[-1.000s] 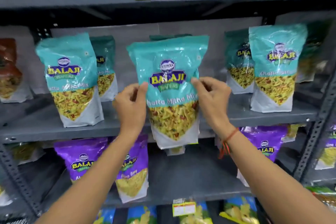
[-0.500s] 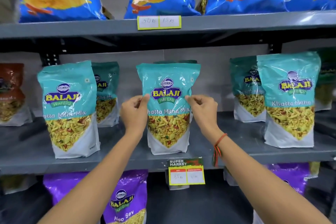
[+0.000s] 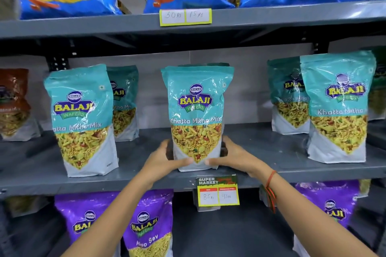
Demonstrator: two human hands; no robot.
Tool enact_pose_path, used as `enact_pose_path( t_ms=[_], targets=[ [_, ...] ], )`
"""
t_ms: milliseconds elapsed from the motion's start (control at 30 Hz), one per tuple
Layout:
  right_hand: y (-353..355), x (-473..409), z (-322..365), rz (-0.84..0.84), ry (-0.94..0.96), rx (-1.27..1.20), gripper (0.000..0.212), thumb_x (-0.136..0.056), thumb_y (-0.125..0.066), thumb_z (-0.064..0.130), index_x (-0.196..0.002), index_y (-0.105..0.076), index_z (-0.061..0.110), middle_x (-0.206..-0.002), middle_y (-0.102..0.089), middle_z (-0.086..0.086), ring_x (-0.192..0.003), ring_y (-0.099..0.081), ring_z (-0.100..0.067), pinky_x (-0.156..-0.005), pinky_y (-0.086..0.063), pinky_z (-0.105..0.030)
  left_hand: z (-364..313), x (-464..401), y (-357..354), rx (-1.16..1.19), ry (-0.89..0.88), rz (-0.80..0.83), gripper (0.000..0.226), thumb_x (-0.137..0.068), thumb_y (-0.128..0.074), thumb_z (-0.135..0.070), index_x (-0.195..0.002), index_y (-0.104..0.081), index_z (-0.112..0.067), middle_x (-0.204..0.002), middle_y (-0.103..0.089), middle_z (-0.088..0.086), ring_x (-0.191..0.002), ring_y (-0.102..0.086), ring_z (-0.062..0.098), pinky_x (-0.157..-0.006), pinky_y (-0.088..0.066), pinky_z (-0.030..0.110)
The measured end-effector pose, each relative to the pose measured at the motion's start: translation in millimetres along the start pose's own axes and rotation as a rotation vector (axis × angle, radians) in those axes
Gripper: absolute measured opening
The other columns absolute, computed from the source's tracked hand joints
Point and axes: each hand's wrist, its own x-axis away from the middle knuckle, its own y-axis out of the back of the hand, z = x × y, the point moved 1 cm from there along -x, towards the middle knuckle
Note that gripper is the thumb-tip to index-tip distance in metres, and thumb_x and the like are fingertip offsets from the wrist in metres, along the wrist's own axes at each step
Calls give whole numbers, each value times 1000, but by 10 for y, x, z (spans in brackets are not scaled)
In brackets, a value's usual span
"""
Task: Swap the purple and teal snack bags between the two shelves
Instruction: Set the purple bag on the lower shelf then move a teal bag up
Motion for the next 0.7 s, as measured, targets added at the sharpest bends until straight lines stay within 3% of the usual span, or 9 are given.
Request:
enact_pose_path(
  t_ms=[333, 567, 700],
  targets=[
    [104, 25, -17, -36, 40, 57, 82, -63, -91, 38, -133, -51, 29, -126, -65, 11, -114, -63, -8, -101, -51, -29, -127, -35, -125, -57, 2, 10, 83, -39, -89, -57, -112, -59, -31, -115, -72, -9, -105, -67, 9, -99, -54, 39],
    [315, 7, -138, -49, -21, 11, 81, -64, -92, 29, -133, -50, 25, -126, -65, 6, -112, -63, -8, -98, -51, -27, -304, -157, -357, -96, -14, 33, 82, -54, -90, -46, -124, -55, -24, -127, -66, -4, -113, -62, 14, -99, -52, 36],
    [320, -7, -171, -41, -43, -25, 85, -62, -92, 31, -135, -48, 27, -128, -65, 6, -115, -63, -11, -104, -50, -33, -319, -141, -370, -106, -8, 37, 83, -57, -89, -45, -128, -52, -24, -132, -63, -3, -117, -60, 15, -101, -51, 37]
  ],
)
